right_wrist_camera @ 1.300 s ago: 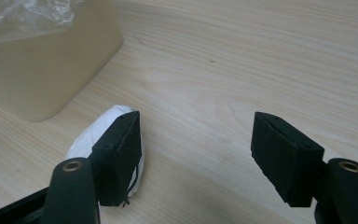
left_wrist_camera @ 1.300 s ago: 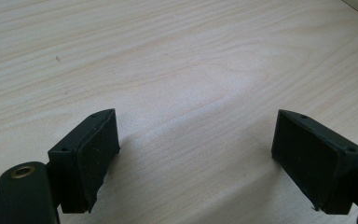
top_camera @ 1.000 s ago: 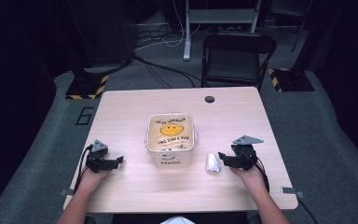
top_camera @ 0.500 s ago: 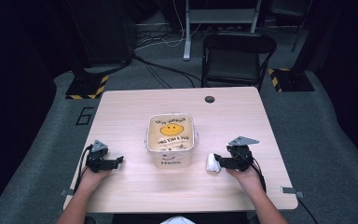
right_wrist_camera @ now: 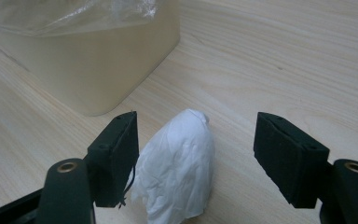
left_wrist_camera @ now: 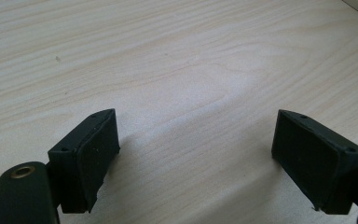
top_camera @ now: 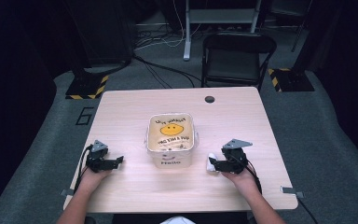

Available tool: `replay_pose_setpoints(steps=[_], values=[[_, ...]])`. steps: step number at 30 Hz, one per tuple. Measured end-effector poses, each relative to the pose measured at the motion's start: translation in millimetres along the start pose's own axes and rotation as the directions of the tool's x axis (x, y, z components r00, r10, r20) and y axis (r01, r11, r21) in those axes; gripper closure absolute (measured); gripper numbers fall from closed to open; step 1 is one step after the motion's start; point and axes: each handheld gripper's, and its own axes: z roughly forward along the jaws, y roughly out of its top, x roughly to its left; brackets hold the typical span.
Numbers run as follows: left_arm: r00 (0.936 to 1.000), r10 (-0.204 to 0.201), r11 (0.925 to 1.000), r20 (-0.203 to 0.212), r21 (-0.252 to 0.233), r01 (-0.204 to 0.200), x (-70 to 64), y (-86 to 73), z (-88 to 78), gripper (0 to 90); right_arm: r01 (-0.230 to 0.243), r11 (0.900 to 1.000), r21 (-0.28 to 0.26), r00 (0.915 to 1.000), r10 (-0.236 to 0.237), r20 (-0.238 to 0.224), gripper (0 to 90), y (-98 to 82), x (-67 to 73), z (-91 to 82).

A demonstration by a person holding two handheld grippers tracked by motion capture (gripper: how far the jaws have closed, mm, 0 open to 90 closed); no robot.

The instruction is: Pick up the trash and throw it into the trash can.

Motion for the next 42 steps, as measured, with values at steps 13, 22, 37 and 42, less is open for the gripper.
replay_pose_setpoints(steps=[13,22,37,42], values=[[1.0,0.0,1.0,0.0,0.0,0.0,0.0,0.0,0.0,14.9,0.017,0.999,0.039,0.9998,-0.016,-0.013,35.0,-3.4,4.5,7.4],[1.0,0.0,1.0,0.0,0.0,0.0,0.0,0.0,0.0,14.9,0.039,0.995,0.088,0.9991,-0.037,-0.02,42.6,-6.1,6.3,14.3],[1.0,-0.001,1.0,0.0,0.0,0.001,-0.1,0.0,0.0,14.9,0.04,0.993,0.11,0.9985,-0.036,-0.043,64.3,-7.5,-3.2,13.5],[1.0,0.0,1.0,0.0,0.0,0.0,0.0,0.0,0.0,14.9,0.046,0.994,0.103,0.9982,-0.042,-0.044,67.3,-7.0,-4.5,11.3]])
